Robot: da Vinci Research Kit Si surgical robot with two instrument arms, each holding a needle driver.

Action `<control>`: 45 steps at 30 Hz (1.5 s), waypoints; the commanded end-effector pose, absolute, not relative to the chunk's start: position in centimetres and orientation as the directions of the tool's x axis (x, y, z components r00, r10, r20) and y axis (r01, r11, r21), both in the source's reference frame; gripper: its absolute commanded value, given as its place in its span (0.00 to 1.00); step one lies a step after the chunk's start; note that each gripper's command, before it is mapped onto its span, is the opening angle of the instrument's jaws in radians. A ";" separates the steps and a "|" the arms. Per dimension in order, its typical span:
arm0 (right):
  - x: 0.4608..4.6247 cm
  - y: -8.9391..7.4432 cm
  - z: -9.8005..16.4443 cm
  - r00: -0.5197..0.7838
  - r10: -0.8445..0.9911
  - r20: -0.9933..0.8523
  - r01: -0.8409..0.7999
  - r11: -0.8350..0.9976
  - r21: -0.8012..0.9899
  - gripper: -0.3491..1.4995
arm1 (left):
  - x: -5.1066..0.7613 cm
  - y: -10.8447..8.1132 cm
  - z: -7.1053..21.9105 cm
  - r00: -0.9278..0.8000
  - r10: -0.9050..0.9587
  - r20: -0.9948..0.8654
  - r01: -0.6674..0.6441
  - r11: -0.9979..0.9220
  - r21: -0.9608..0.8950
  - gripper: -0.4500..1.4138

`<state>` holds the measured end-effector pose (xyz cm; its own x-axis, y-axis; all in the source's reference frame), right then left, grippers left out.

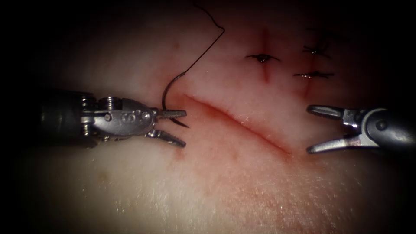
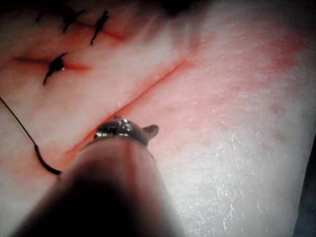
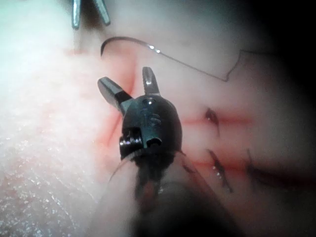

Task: Wound Closure
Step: Use the left gripper to pick up the needle near the tip, then pass the needle from the left gripper to the right.

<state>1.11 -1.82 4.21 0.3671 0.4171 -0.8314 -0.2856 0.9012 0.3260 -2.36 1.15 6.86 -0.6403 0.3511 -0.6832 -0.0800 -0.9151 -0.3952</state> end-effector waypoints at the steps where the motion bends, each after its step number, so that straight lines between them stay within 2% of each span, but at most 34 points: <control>1: 1.20 -1.8 4.3 0.365 0.415 -0.834 -0.285 0.902 0.325 0.64 | -2.41 1.1 6.9 -0.647 0.353 -0.676 -0.081 -0.914 -0.399 0.39; 11: 1.24 -1.8 4.2 0.369 0.415 -0.832 -0.284 0.902 0.324 0.64 | -2.38 1.3 7.3 -0.776 0.318 -0.544 -0.167 -0.936 -0.309 0.40; 26: 1.26 -1.8 4.2 0.369 0.415 -0.832 -0.285 0.902 0.324 0.65 | -2.51 1.2 7.7 -0.863 0.243 -0.443 -0.090 -0.937 -0.337 0.41; 30: 1.26 -1.8 4.2 0.368 0.415 -0.832 -0.282 0.903 0.325 0.66 | -2.51 1.1 7.8 -0.873 0.217 -0.438 -0.044 -0.927 -0.371 0.20; 31: 1.26 -1.8 4.2 0.368 0.415 -0.832 -0.282 0.903 0.325 0.66 | -2.51 1.1 7.8 -0.872 0.217 -0.438 -0.044 -0.927 -0.371 0.05; 32: 1.26 -1.8 4.2 0.368 0.415 -0.832 -0.282 0.903 0.325 0.66 | -2.50 1.2 7.8 -0.871 0.220 -0.440 -0.045 -0.926 -0.374 0.00; 41: 1.33 -1.8 4.2 0.351 0.459 -0.816 -0.309 0.880 0.362 0.59 | -2.52 1.2 7.5 -0.810 0.184 -0.557 -0.030 -0.961 -0.275 0.00; 45: 1.42 -1.8 4.3 0.340 0.487 -0.804 -0.331 0.863 0.383 0.63 | -2.51 1.2 7.4 -0.706 0.146 -0.693 0.022 -0.974 -0.227 0.00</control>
